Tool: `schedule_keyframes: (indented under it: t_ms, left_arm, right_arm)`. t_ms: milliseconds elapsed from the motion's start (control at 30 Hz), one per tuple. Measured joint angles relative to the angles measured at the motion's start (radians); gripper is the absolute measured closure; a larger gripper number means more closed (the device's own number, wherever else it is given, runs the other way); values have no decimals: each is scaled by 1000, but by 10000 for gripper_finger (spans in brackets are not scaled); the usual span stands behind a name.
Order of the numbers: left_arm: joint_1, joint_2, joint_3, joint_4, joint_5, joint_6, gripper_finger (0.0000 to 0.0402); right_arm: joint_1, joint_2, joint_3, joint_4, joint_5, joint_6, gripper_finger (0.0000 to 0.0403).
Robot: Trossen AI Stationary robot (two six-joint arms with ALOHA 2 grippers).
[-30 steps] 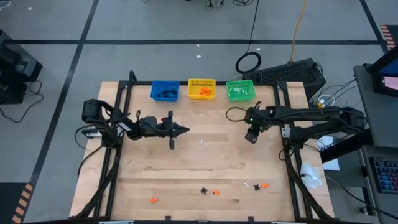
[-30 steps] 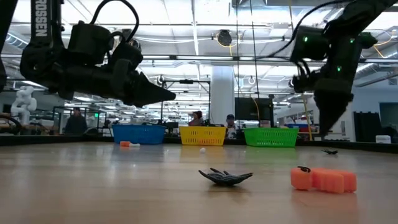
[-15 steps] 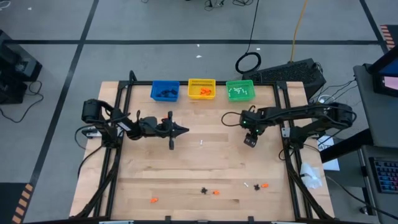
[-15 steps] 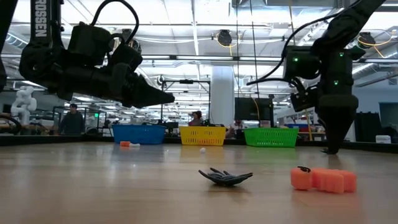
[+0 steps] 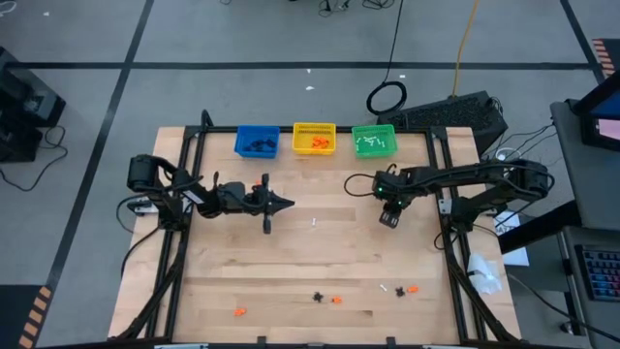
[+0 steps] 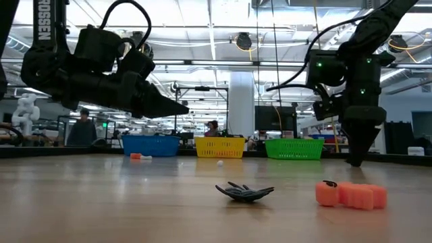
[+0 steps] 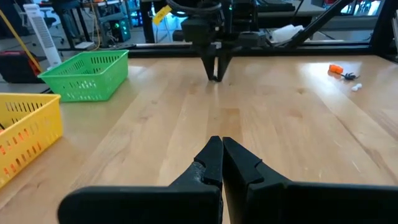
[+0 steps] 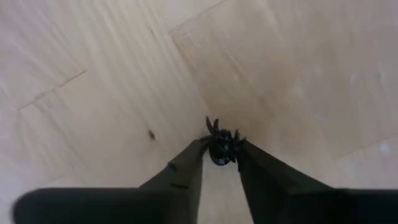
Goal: Sort Halloween decoration
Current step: Put the black spider toy into the blue bin
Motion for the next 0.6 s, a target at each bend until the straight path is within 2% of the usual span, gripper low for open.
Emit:
schedule_keyframes:
  t_ms: [133,200,367,600]
  left_arm:
    - [0,0,-4,1,0,-2,402]
    - [0,0,-20,13,-2,-2,402]
    - [3,0,-88,99,-79,-1,402]
    - [3,-37,-219,263,-168,-1,402]
  right_arm:
    - [0,1,0,10,6,1,377]
    - [0,-6,-1,10,6,0,393]
    - [3,-50,-7,31,5,1,386]
    - [41,-111,-5,208,3,1,397]
